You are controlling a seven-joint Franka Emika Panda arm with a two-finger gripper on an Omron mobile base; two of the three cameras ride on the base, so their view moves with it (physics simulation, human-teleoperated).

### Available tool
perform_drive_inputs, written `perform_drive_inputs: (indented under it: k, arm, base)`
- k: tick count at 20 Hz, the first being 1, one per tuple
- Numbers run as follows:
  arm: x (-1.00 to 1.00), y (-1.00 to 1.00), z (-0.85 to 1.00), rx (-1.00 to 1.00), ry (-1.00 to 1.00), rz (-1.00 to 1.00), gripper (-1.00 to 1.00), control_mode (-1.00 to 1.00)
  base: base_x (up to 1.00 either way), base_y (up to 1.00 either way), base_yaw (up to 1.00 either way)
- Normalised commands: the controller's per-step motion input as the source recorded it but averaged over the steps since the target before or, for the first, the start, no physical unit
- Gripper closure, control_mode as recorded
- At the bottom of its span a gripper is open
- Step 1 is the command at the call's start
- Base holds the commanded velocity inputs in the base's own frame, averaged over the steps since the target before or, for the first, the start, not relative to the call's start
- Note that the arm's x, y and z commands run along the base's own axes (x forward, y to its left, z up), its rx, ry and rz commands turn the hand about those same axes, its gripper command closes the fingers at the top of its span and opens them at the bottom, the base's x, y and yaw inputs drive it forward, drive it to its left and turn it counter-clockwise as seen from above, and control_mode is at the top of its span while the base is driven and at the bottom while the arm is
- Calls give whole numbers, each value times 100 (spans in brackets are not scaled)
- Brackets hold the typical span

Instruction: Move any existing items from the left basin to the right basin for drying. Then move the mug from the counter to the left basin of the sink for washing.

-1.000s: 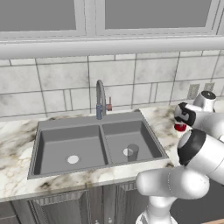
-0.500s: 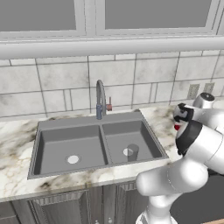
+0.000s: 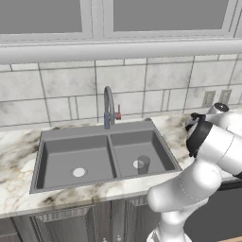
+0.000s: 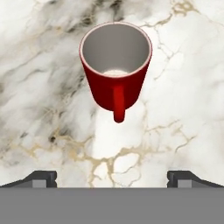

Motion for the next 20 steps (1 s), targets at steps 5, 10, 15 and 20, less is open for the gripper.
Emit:
perform_drive_inputs:
  k: [5,10,15,20]
  arm:
    - [14,-10,-13,0,0,0,-100,-100]
    - [19,-6,-14,0,0,0,-100,-100]
    - [15,-9,-12,0,0,0,-100,-100]
    - [13,-10,-9,0,0,0,-100,-100]
  base:
    - [0,0,0]
    - [0,0,0]
    - [0,0,0]
    - [0,0,0]
